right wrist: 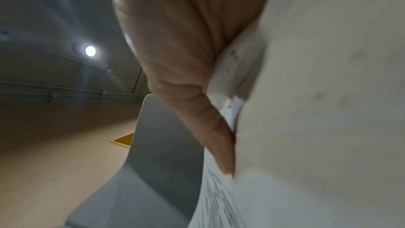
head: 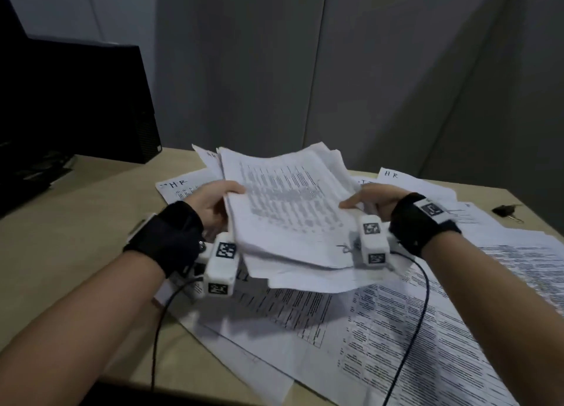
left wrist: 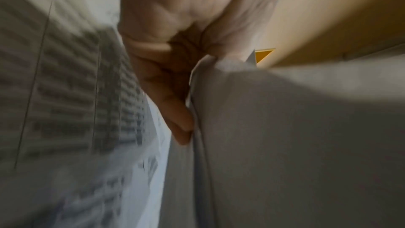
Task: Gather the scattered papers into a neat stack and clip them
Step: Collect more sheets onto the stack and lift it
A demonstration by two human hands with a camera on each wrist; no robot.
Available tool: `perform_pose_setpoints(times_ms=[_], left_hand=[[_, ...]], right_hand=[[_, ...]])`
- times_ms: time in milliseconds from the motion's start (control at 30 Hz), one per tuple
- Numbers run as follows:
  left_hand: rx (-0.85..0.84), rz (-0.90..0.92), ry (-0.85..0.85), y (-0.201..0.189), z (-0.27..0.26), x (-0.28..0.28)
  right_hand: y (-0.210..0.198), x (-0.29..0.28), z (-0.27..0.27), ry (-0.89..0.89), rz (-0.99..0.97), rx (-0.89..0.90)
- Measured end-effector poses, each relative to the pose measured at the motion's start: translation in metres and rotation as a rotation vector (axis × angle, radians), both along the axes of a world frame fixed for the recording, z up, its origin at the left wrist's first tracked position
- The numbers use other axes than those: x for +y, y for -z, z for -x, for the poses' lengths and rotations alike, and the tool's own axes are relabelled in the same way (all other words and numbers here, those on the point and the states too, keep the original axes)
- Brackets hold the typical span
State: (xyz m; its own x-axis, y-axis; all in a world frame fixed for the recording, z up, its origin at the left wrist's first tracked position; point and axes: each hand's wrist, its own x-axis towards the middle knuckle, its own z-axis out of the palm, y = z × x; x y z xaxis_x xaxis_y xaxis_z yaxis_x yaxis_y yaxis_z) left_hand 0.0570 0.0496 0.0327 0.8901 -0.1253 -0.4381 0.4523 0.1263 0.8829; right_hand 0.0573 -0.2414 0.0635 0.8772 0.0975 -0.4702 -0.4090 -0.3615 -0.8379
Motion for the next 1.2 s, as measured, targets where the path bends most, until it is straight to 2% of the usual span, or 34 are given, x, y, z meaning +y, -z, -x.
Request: perform_pose_setpoints(times_ms=[67,133,267,367,400,533,600,667,800,933,1033,1200], left_hand=[[-0.06,-0.115,-0.001,0.006,-0.007,0.03],[-0.054,-0.312,0.08,0.015,-0.006,0.051],[-0.064,-0.725,0.247,0.045,-0.005,0.065],[-0.143,-1.197,0.414,0.056,-0.006,0.072],[-0.124,-1.242,0.414,0.06,-0.009,0.076],[-0.106,-1.164,0.364,0.057,-0.01,0.074],[-0.079,-1.097,0.323,0.059,-0.013,0.075],[-0.047,-1.076,0.309,0.058,-0.015,0.078],[-0.03,-1.12,0.32,0.064,-0.028,0.093],[-0.017,-1.006,0.323,0.056,-0.028,0.088],[0.041,-0.899,0.318,0.051,-0.031,0.092],[0.028,-0.724,0.216,0.06,-0.035,0.104]], right_hand=[[0.01,0.012,0.001,0.031,-0.025,0.0],[0.031,0.036,0.009,-0.003,-0.047,0.041],[0.083,0.061,0.007,-0.058,0.062,-0.001],[0.084,0.064,0.016,-0.098,0.162,-0.05],[0.082,0.063,0.019,-0.146,0.252,-0.037],[0.074,0.039,0.029,-0.235,0.917,-0.111],[0.073,0.025,0.031,-0.209,1.015,-0.049],[0.074,0.015,0.028,-0.129,0.973,0.029],[0.075,0.01,0.017,-0.07,0.975,0.047],[0.078,0.006,0.007,0.03,0.726,0.041],[0.084,0.003,0.005,0.131,0.599,-0.056],[0.086,-0.006,-0.008,0.347,0.358,-0.171]])
